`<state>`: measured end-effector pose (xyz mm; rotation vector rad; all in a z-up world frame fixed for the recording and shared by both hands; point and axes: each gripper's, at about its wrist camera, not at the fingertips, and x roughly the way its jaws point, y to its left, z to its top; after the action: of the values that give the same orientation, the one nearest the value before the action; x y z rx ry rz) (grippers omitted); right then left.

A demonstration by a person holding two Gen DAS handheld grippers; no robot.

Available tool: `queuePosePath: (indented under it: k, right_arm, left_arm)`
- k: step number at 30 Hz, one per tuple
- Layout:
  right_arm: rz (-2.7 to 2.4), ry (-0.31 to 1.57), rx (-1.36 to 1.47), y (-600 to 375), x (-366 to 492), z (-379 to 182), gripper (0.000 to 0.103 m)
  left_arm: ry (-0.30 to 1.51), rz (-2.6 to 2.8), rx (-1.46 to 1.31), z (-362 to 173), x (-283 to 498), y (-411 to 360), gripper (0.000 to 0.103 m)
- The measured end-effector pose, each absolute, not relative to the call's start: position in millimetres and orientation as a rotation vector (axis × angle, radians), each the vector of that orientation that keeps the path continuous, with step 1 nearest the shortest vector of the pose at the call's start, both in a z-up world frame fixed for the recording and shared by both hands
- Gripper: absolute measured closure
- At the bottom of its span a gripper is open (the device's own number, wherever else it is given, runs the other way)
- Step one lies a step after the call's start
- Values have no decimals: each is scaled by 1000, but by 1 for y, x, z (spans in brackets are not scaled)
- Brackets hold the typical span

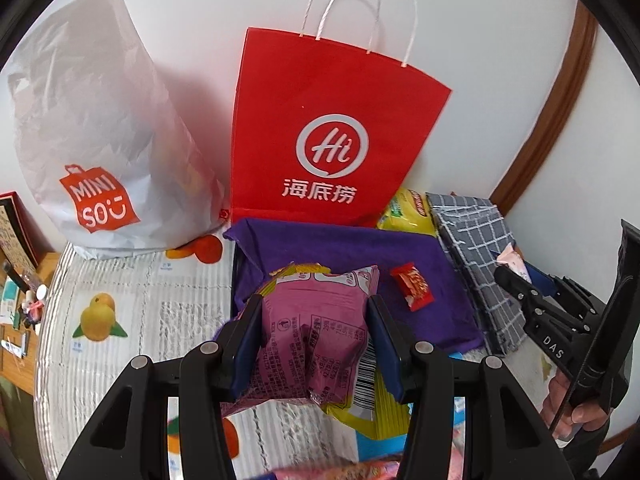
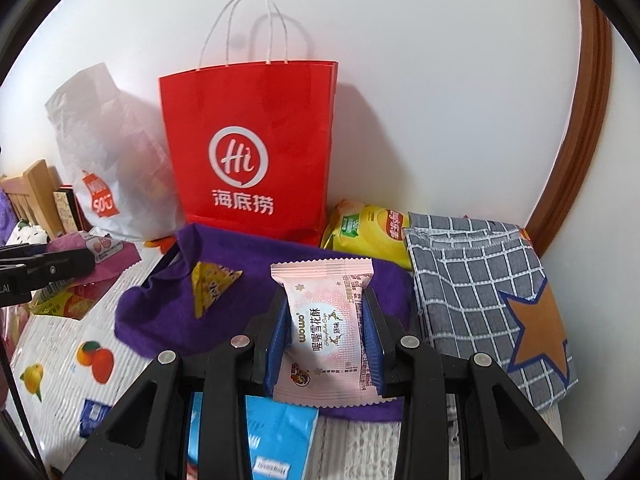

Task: Organize snacks
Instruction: 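Carry the pink candy and pink snack bag over the purple towel, then open both tools, dropping the pink candy and pink bag on the towel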

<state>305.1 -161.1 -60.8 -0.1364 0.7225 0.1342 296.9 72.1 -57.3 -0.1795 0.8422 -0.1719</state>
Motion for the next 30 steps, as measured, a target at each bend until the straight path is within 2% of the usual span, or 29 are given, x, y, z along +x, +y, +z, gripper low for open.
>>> queuePosePath:
  k: [9,19,30]
  right_arm:
    - [132,738,-105,-175,348,-71,68]
    - [173,892,-148,-171,378,-131,68]
    - [214,992,-196,-164,387,-167,68]
  left_arm:
    - [894,-140,-220,-88,342,82,54]
    - [974,-143,-245,-130,366,93,54]
    - [1022,-200,-278,-152,374,85,54]
